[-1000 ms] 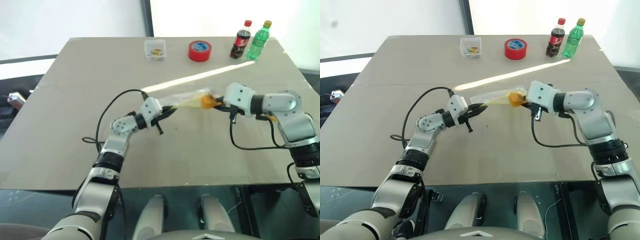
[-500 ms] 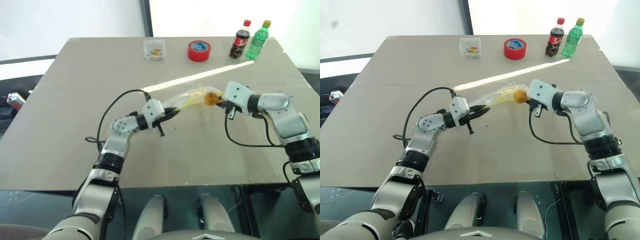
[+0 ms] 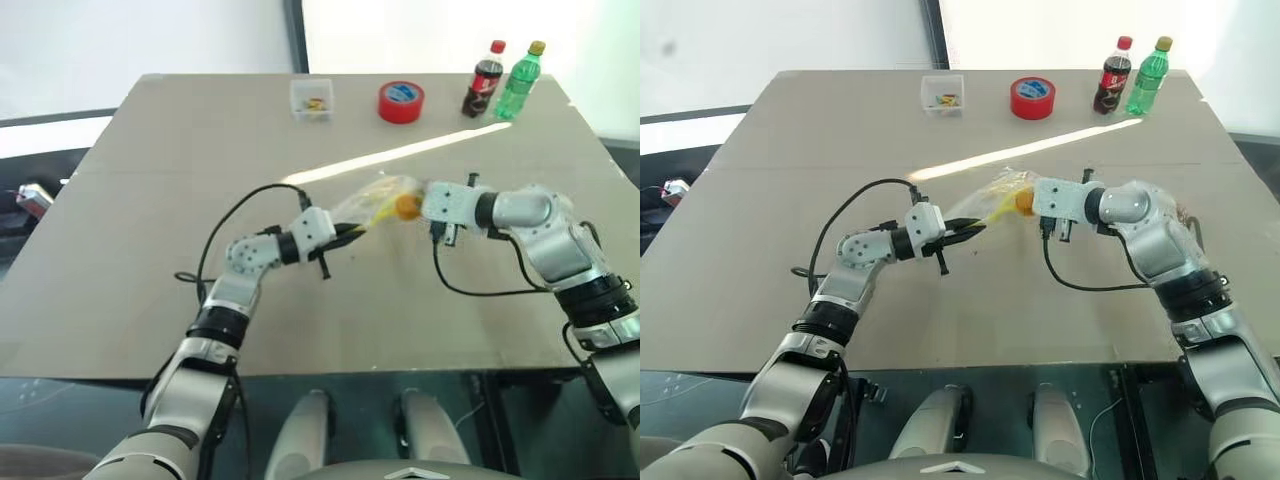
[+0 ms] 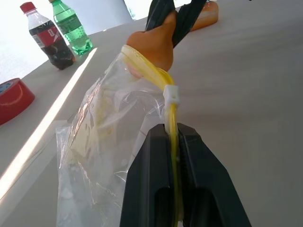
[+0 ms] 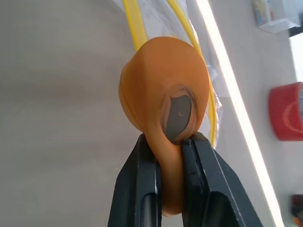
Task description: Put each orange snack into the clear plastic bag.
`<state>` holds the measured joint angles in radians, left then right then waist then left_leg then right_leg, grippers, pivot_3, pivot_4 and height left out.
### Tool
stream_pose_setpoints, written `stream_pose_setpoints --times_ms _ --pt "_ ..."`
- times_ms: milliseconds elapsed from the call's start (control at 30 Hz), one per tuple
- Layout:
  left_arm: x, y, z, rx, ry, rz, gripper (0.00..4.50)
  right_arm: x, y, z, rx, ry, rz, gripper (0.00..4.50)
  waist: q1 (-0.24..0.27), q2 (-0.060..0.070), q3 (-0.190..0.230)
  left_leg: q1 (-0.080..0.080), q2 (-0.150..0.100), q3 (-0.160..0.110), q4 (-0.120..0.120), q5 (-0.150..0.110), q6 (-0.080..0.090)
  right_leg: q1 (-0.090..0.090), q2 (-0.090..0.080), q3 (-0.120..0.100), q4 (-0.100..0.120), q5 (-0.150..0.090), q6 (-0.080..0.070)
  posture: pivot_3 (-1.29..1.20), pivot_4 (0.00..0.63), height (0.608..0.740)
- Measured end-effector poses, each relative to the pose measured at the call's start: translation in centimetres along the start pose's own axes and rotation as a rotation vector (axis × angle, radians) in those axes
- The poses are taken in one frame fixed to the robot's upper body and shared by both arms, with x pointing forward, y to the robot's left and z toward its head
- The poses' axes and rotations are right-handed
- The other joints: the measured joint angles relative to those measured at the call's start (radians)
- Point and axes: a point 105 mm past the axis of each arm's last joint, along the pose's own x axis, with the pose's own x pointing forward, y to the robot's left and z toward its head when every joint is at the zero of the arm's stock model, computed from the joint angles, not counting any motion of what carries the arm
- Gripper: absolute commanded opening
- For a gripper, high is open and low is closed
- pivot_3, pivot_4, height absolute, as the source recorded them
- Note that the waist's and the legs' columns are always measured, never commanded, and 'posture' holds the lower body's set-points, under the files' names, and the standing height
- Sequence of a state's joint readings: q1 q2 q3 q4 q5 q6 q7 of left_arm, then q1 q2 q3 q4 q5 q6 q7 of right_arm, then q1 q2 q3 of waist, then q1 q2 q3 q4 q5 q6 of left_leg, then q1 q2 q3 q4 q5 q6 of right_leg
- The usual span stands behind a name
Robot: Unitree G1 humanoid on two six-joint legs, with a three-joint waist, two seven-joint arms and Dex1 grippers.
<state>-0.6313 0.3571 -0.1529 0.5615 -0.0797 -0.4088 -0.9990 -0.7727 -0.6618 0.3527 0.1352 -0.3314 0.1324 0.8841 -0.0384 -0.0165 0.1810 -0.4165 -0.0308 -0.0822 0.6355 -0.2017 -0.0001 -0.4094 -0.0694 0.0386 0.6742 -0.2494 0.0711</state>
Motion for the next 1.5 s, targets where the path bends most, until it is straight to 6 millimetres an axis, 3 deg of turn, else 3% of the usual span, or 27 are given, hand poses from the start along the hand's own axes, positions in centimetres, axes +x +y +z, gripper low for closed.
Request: stream_pose_setpoints --times_ms 100,200,333,500,600,967,1200,1500 --pt "0.3 -0.1 0.2 0.005 -0.007 -0.01 0.0 -0.6 -2.1 0.2 -0.14 0.052 -0.09 0.15 -0.002 0.0 0.0 0.0 0.0 0.0 0.0 0.0 0.0 0.0 0.0 0.0 0.0 0.0 0.0 0.0 0.15 0.74" --pt "0.4 0.0 0.3 0.013 -0.01 -0.011 0.0 -0.6 -3.1 -0.2 -0.2 0.089 -0.154 0.15 -0.001 0.0 0.0 0.0 0.0 0.0 0.0 0.0 0.0 0.0 0.0 0.0 0.0 0.0 0.0 0.0 0.15 0.74" --pt "0.6 0.3 0.2 -0.005 -0.012 0.015 0.0 -0.5 -3.4 0.0 -0.248 0.087 -0.196 0.15 -0.001 0.0 0.0 0.0 0.0 0.0 0.0 0.0 0.0 0.0 0.0 0.0 0.0 0.0 0.0 0.0 0.15 0.74" --pt "0.9 2.6 0.9 -0.155 -0.07 0.156 0.0 -0.6 -3.8 0.7 -0.3 0.054 -0.247 0.15 -0.002 0.0 0.0 0.0 0.0 0.0 0.0 0.0 0.0 0.0 0.0 0.0 0.0 0.0 0.0 0.0 0.15 0.74" --pt "1.0 2.7 1.3 -0.186 -0.083 0.158 0.0 -0.7 -3.7 0.6 -0.311 0.048 -0.259 0.15 -0.002 0.0 0.0 0.0 0.0 0.0 0.0 0.0 0.0 0.0 0.0 0.0 0.0 0.0 0.0 0.0 0.15 0.74" --pt "0.9 3.0 0.9 -0.249 -0.066 0.189 0.0 -3.0 -4.6 -1.6 -0.306 0.105 -0.33 0.15 -0.003 0.0 0.0 0.0 0.0 0.001 0.0 0.0 0.0 0.0 0.0 0.001 0.0 0.0 0.0 0.0 0.15 0.74" --pt "1.0 3.1 1.0 -0.255 -0.071 0.195 0.0 -2.7 -4.5 0.2 -0.319 0.044 -0.358 0.15 -0.001 0.0 0.0 0.0 0.0 0.001 0.0 0.0 0.0 0.0 0.0 0.001 0.0 0.0 0.0 0.0 0.15 0.74" --pt "1.1 3.0 0.9 -0.274 -0.071 0.191 0.0 -2.1 -4.3 1.0 -0.295 0.012 -0.366 0.15 -0.002 0.0 0.0 0.0 0.0 0.001 0.0 0.0 0.0 0.0 0.0 0.001 0.0 0.0 0.0 0.0 0.15 0.74"
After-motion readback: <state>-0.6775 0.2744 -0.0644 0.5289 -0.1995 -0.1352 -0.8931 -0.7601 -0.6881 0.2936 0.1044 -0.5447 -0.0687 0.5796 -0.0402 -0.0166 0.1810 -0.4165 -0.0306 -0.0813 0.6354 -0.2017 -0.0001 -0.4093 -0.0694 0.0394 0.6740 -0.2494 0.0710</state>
